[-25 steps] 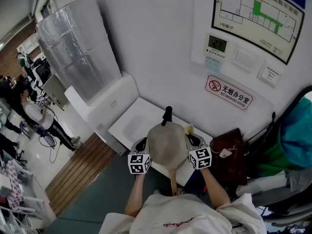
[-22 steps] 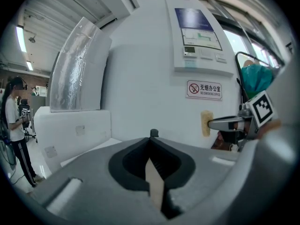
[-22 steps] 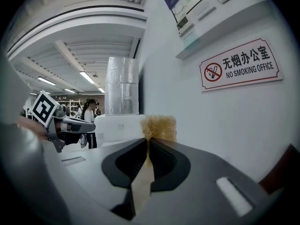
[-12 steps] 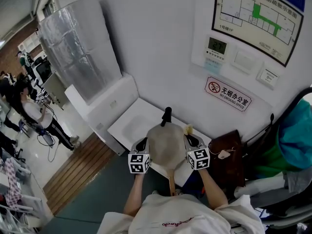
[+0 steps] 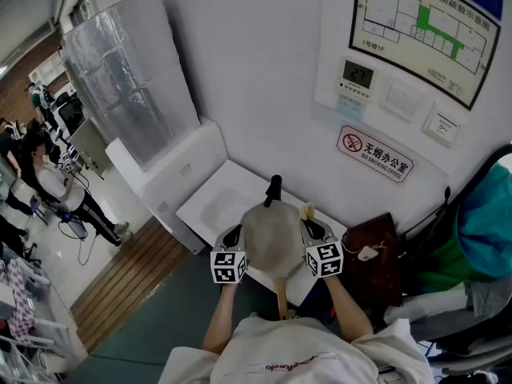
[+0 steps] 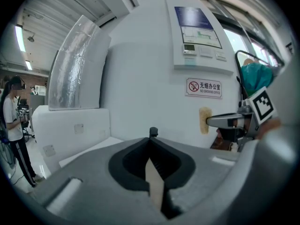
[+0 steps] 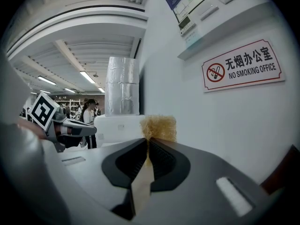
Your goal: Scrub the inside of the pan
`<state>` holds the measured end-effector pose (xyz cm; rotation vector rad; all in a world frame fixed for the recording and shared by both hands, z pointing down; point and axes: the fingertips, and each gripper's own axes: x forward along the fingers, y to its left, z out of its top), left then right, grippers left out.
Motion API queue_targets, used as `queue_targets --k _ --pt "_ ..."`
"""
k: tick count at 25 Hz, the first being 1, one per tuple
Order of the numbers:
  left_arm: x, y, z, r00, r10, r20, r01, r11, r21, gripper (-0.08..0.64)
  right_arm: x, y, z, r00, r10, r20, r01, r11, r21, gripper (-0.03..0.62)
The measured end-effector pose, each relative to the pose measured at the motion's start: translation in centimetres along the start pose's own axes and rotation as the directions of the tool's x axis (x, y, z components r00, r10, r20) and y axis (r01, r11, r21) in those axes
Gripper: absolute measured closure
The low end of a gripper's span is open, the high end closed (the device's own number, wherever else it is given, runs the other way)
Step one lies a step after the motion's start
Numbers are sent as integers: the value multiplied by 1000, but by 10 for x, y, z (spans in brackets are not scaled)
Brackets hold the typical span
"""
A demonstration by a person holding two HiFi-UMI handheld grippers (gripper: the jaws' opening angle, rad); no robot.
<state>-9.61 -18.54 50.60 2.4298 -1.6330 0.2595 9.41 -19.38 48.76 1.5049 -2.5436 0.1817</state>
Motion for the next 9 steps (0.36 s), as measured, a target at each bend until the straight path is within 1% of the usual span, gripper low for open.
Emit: queue_targets --k 9 --pt "6 0 3 1000 -1 5 0 1000 4 560 6 -4 1 1000 0 5 0 1000 -8 568"
